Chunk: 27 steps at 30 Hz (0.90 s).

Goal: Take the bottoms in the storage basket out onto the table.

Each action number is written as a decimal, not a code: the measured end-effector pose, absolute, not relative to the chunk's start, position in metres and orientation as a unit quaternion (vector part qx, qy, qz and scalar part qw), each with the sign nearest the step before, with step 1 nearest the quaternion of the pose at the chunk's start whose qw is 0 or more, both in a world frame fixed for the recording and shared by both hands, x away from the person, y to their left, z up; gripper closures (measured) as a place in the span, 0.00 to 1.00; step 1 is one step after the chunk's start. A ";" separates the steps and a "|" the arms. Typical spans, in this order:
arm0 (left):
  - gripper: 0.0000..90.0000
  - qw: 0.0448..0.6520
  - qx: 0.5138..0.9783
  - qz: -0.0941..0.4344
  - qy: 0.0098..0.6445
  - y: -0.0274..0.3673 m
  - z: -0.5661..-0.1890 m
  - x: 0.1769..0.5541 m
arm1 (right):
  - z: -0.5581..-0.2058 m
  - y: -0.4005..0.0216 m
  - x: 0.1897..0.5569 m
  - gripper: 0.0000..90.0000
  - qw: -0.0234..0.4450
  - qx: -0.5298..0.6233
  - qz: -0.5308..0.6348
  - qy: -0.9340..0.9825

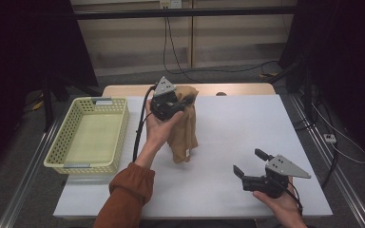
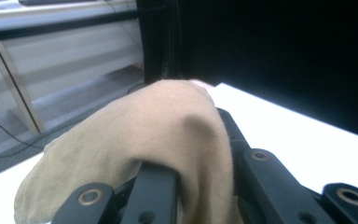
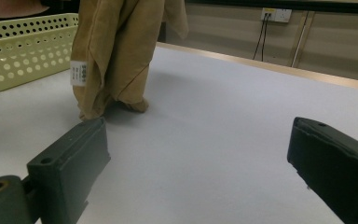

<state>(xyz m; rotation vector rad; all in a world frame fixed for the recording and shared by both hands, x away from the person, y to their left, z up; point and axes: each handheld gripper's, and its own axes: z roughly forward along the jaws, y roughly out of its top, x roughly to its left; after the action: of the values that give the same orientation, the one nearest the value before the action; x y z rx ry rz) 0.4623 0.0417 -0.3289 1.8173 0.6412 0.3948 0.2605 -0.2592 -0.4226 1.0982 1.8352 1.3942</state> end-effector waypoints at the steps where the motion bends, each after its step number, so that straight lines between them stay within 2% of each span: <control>1: 0.89 0.548 0.773 0.167 0.272 0.041 -0.332 0.463 | -0.423 -0.259 0.260 0.05 0.290 0.412 0.523 0.688; 7: 0.89 0.539 0.781 0.137 0.285 0.039 -0.349 0.468 | -0.423 -0.259 0.260 0.05 0.290 0.411 0.523 0.688; 27: 0.87 0.496 0.813 0.116 0.281 0.019 -0.379 0.472 | -0.423 -0.259 0.260 0.05 0.289 0.410 0.523 0.688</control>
<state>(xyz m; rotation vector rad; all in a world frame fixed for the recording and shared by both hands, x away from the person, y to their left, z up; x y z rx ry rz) 0.4719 0.0185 -0.3788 1.9697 0.6814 0.2816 0.2603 -0.2594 -0.4226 1.0951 1.8372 1.3965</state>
